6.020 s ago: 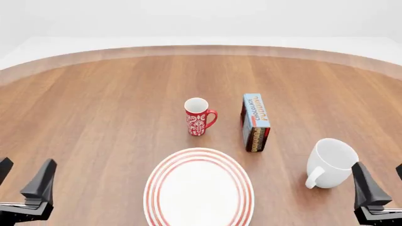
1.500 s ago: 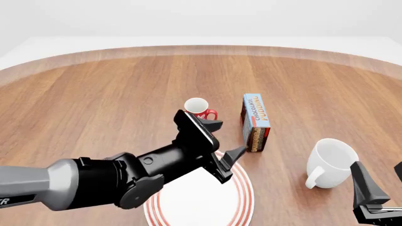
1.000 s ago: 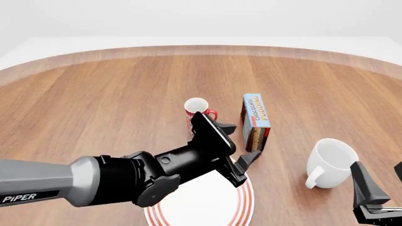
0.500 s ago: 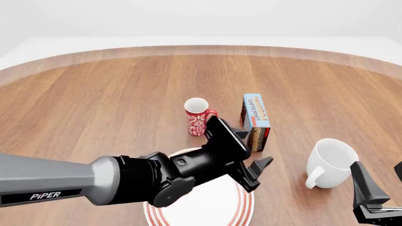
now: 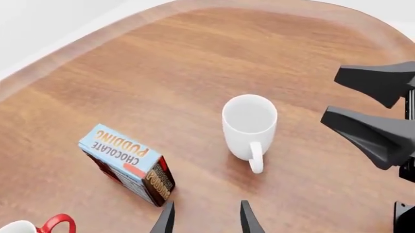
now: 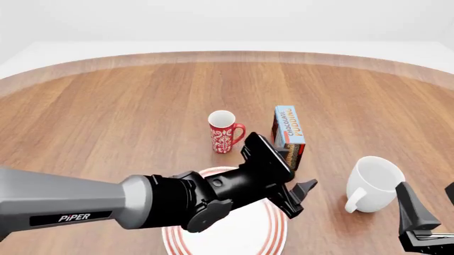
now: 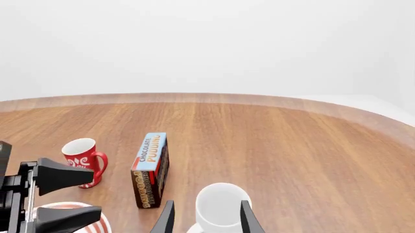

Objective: Pick up the white mug and put it on the plate, and put the chocolate pudding to the right of the plate.

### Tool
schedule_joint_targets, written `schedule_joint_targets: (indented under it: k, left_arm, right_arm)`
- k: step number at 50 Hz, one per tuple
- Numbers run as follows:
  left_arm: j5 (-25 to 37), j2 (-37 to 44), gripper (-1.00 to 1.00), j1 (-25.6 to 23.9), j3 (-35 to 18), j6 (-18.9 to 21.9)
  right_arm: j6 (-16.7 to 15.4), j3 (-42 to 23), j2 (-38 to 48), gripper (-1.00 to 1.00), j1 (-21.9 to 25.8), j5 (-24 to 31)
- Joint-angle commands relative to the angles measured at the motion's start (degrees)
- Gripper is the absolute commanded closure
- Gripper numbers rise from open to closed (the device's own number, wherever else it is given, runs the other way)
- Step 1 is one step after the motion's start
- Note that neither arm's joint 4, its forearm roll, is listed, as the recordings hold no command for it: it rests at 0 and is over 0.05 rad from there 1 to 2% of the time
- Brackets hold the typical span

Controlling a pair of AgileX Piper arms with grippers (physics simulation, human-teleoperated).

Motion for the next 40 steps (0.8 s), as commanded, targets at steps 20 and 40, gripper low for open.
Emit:
schedule_joint_targets:
  k: [20, 40]
  left_arm:
    - [2.6, 3.5, -1.0, -2.4, -4.3, 0.2]
    - [4.6, 5.8, -1.0, -3.0, -7.7, 0.5]
  right_arm:
    - [0.1, 0.0, 0.2, -1.0, -0.1, -0.2]
    - [0.3, 0.0, 0.9, -1.0, -0.1, -0.7]
